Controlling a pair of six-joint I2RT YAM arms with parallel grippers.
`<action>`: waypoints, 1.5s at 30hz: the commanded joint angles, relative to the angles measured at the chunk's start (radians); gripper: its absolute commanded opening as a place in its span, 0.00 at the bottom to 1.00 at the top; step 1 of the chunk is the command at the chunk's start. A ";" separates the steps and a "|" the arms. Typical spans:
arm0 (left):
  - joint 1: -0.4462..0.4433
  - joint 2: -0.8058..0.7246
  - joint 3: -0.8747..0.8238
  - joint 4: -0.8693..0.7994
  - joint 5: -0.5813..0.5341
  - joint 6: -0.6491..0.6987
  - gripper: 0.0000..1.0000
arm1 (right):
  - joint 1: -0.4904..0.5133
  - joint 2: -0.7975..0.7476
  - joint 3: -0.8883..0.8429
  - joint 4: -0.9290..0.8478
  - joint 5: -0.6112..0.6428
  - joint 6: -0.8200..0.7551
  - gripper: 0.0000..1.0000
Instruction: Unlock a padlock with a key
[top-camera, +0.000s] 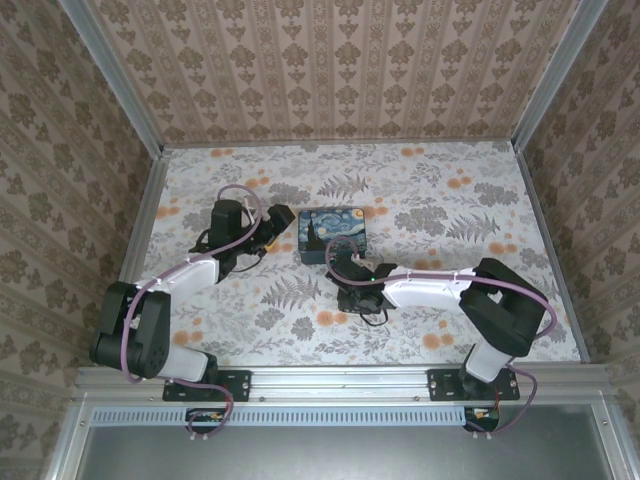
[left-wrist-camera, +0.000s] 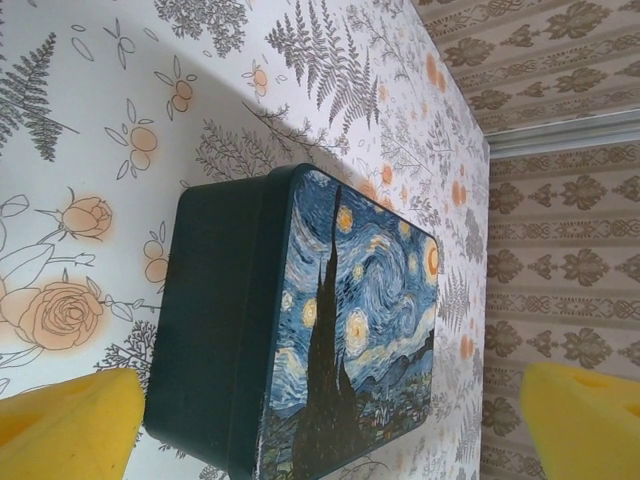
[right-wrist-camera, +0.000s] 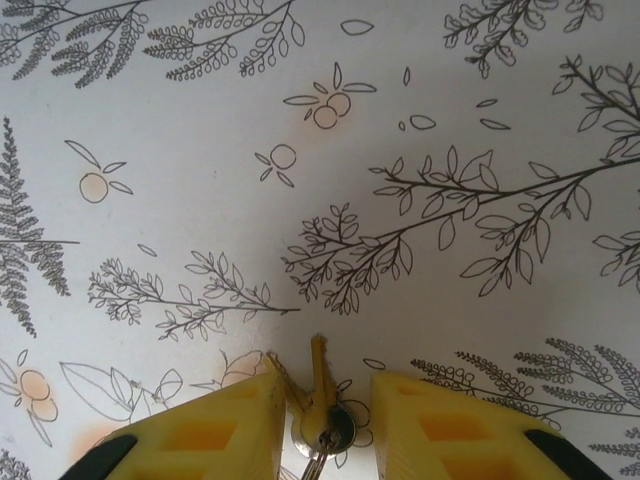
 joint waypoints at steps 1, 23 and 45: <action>0.010 0.008 -0.016 0.048 0.034 -0.016 0.98 | 0.001 0.042 0.034 -0.018 0.039 0.021 0.29; 0.015 0.043 -0.049 0.119 0.051 -0.052 0.98 | 0.002 0.164 0.039 -0.001 -0.060 -0.025 0.08; -0.017 0.057 0.000 -0.003 0.018 0.016 0.99 | -0.066 -0.127 -0.074 0.124 -0.039 -0.097 0.00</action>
